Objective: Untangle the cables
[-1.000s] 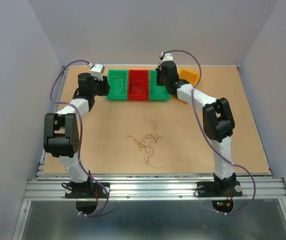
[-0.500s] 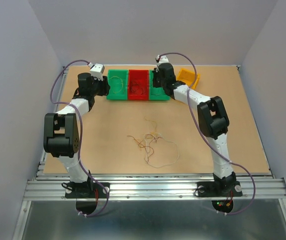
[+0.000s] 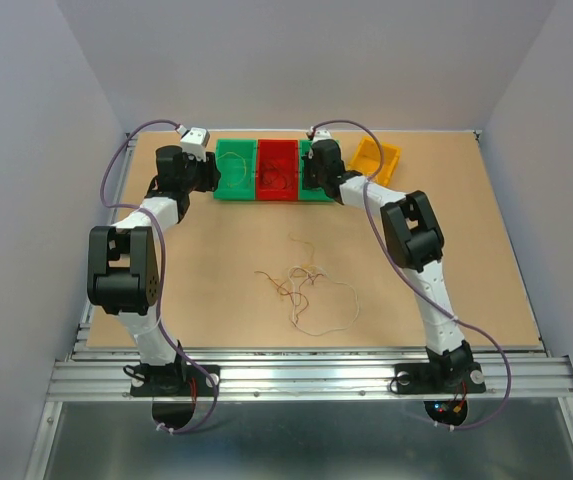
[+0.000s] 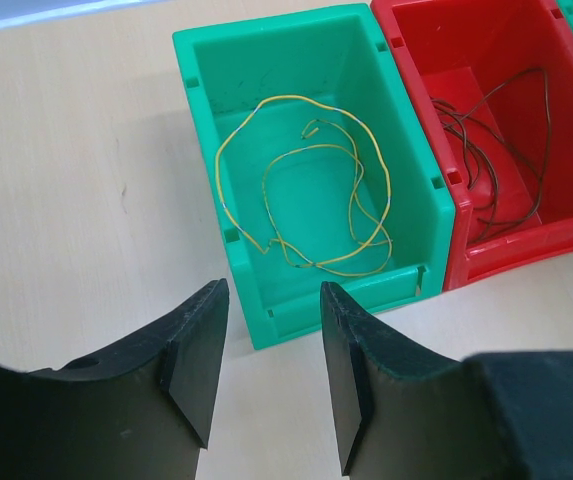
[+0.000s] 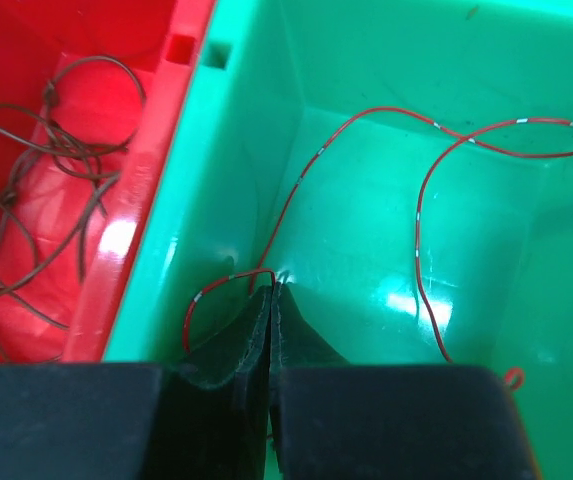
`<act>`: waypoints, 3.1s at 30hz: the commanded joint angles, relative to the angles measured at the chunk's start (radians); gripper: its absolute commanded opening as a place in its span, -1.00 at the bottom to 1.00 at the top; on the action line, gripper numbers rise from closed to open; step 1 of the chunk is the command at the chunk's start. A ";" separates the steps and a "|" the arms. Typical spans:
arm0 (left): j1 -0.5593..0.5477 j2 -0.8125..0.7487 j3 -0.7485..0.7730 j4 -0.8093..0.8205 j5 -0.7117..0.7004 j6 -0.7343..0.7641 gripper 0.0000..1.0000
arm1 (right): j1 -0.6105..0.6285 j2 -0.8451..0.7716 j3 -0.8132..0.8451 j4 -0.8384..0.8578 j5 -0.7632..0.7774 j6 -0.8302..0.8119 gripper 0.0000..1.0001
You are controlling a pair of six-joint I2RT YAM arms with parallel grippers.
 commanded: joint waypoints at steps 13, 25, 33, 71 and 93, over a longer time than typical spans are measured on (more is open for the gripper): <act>0.000 -0.058 -0.021 0.051 -0.011 0.017 0.06 | -0.051 0.020 0.135 -0.100 0.053 0.001 -0.98; -0.180 -0.357 -0.225 0.112 -0.120 0.185 0.46 | -0.047 -0.228 -0.070 0.019 -0.008 -0.003 -0.36; -0.366 -0.414 -0.324 0.093 -0.006 0.351 0.65 | -0.030 -0.541 -0.394 0.138 -0.012 0.010 0.19; -0.673 -0.086 -0.063 -0.210 -0.311 0.517 -1.00 | -0.027 -1.120 -0.945 0.159 -0.204 -0.028 0.39; -0.615 -0.452 0.251 -0.434 -0.562 0.411 -1.00 | -0.027 -0.780 -0.834 0.411 -0.687 -0.003 0.43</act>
